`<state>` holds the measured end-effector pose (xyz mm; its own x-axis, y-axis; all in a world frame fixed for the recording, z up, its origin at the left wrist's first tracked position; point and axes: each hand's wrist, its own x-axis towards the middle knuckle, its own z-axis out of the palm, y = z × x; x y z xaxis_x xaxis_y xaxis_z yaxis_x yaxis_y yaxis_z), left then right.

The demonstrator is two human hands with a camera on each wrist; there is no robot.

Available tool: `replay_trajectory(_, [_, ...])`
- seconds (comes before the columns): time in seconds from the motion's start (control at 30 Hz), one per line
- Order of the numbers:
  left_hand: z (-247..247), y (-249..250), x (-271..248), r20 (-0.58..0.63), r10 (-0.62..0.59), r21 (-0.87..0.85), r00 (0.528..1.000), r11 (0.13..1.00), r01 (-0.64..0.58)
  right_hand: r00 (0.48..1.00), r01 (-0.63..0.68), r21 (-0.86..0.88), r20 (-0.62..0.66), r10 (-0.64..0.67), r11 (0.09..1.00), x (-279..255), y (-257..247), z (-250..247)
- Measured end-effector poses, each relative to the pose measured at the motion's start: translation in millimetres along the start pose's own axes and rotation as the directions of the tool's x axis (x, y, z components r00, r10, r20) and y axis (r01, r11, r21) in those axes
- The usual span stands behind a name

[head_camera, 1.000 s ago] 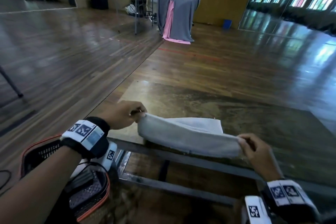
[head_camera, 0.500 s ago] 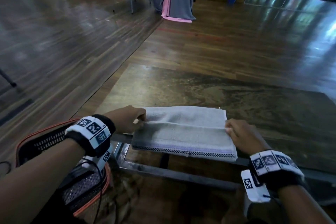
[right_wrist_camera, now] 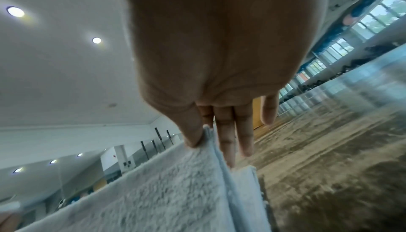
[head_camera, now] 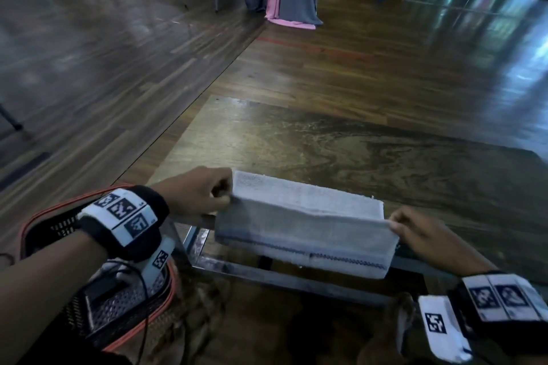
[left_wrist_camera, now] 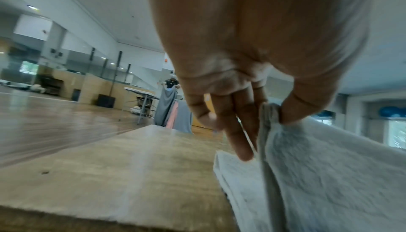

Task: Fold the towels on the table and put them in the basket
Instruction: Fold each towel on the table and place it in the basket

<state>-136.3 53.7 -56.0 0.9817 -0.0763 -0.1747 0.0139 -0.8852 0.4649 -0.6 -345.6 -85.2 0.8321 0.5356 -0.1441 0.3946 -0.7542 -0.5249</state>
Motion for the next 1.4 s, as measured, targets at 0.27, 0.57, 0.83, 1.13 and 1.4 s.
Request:
replay_trajectory(0.27, [-6, -11, 47, -0.239, -0.019, 0.162, 0.971, 0.985, 0.060, 0.966, -0.084, -0.102, -0.253, 0.056, 0.991, 38, -18, 3])
replay_trajectory(0.57, [15, -16, 66, -0.054, -0.152, 0.261, 0.987, 0.952, 0.161, 0.985, -0.142, -0.353, -0.146, 0.095, 0.925, 57, -27, 26])
replay_trajectory(0.83, [14, -18, 65, -0.051, -0.100, 0.145, 0.994, 0.984, 0.107, 0.981, -0.175, -0.370, -0.142, 0.130, 0.912, 64, -16, 20])
replay_trajectory(1.13, [2, -23, 61, -0.137, -0.034, 0.020, 0.990, 0.999, 0.037, 0.978, -0.197, -0.318, -0.129, 0.163, 0.928, 60, -14, 16])
replay_trajectory(1.4, [2, -32, 63, -0.187, -0.107, -0.020, 0.976, 0.994, 0.105, 0.976, -0.204, -0.297, -0.134, 0.171, 0.933, 59, -15, 15])
